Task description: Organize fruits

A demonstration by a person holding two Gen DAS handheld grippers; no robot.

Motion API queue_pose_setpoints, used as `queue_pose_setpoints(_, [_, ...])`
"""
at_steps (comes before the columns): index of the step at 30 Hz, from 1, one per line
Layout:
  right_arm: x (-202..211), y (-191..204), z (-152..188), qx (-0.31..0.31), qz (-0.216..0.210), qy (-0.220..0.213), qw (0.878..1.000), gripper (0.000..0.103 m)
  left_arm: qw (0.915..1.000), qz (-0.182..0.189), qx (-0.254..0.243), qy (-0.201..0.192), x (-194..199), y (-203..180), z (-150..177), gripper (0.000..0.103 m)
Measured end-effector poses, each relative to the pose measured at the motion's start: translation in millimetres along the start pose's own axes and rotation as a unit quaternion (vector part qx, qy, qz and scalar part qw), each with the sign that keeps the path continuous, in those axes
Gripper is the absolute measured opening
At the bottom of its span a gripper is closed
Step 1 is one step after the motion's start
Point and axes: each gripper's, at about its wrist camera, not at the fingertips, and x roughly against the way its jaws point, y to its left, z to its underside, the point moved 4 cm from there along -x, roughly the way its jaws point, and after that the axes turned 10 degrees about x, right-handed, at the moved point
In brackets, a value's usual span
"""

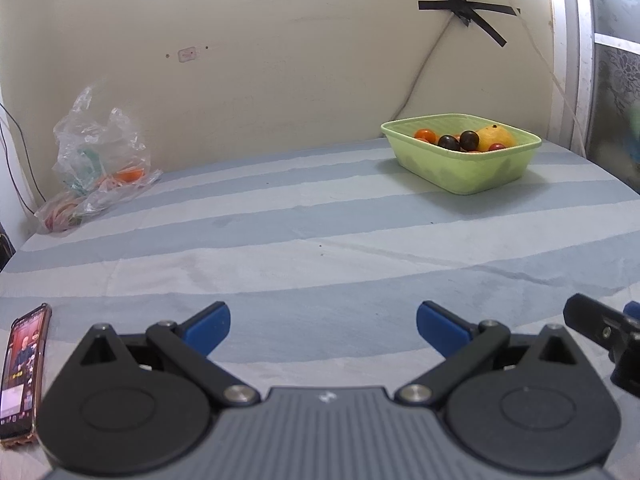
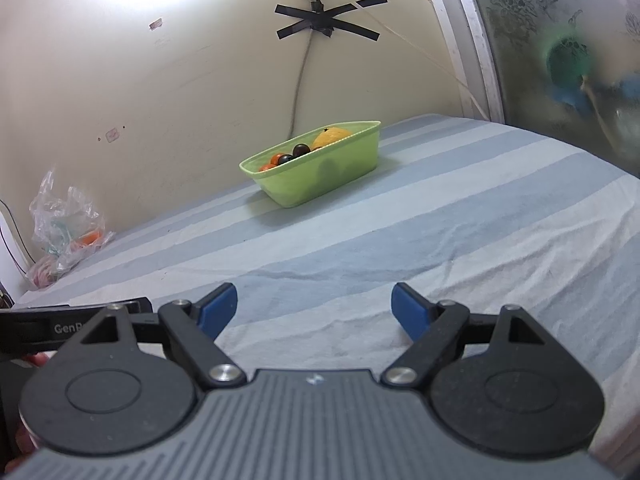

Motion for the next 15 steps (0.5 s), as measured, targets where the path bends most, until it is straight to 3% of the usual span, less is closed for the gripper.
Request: queue_pose_setpoints(15, [0.3, -1.0, 0.4, -0.004, 0.001, 0.0, 1.0, 0.086, 1.0, 0.001, -0.006, 0.003, 0.0, -4.9, 2.1, 0.103])
